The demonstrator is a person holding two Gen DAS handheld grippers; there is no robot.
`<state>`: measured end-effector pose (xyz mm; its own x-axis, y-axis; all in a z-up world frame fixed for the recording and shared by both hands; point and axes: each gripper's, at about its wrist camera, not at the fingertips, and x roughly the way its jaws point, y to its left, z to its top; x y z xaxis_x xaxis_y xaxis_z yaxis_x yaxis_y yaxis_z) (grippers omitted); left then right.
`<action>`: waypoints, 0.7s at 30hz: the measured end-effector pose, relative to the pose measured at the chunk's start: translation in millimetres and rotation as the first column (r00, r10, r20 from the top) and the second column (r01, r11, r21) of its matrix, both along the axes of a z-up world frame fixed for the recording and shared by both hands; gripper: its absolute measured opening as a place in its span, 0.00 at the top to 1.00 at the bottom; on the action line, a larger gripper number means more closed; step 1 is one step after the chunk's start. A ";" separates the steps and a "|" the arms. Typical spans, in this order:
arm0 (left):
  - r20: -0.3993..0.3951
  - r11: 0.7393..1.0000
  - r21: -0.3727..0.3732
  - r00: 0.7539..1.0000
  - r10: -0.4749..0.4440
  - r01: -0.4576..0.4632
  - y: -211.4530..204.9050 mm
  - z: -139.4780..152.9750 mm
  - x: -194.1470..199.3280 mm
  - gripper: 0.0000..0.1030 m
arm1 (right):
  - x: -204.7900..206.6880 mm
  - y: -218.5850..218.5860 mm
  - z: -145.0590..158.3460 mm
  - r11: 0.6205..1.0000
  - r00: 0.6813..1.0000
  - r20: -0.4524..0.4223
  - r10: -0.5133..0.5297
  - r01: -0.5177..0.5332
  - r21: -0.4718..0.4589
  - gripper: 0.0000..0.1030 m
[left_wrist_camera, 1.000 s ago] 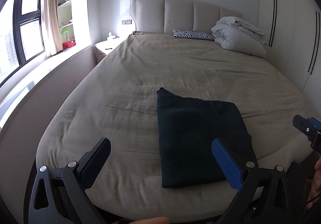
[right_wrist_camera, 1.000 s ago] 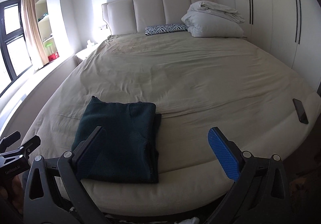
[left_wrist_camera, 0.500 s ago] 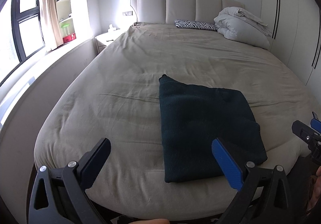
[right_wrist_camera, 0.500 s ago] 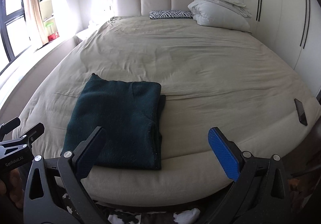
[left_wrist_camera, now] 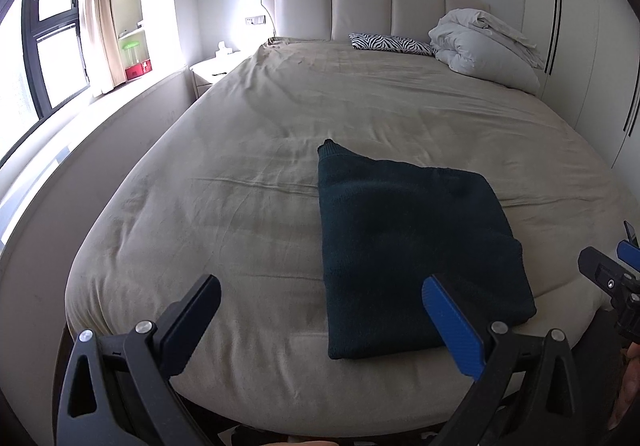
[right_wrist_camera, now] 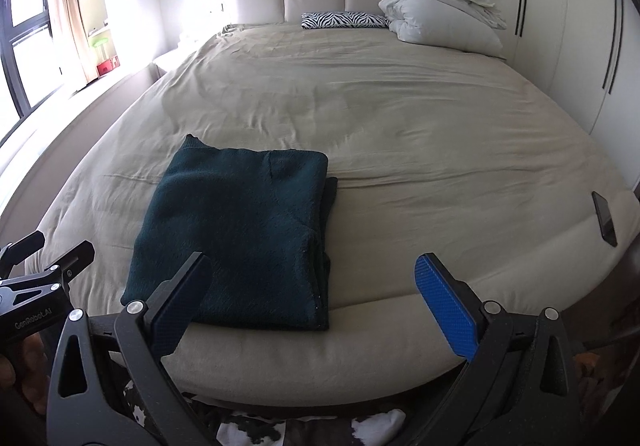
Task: Fold small clothes
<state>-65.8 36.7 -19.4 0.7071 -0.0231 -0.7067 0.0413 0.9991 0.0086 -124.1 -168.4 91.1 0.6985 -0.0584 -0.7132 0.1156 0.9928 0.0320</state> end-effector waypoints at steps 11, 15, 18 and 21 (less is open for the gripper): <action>-0.010 1.000 -0.008 1.000 0.002 -0.002 0.1 -4.7 0.5 0.00 | 3.5 1.8 -5.7 1.000 1.000 -0.017 0.004 -0.004 0.000 0.00; -0.010 1.000 -0.007 1.000 0.001 -0.001 0.3 -4.2 0.8 0.00 | 5.5 3.1 -8.8 1.000 1.000 -0.026 0.004 -0.004 0.000 0.00; -0.014 1.000 -0.007 1.000 0.001 -0.001 -0.2 -5.9 0.8 0.00 | 6.8 3.0 -10.4 1.000 1.000 -0.030 0.005 -0.005 0.001 0.00; -0.015 1.000 -0.003 1.000 0.000 0.000 -1.0 -7.4 0.6 0.00 | 7.7 4.2 -12.3 1.000 0.999 -0.034 0.007 -0.007 0.002 0.00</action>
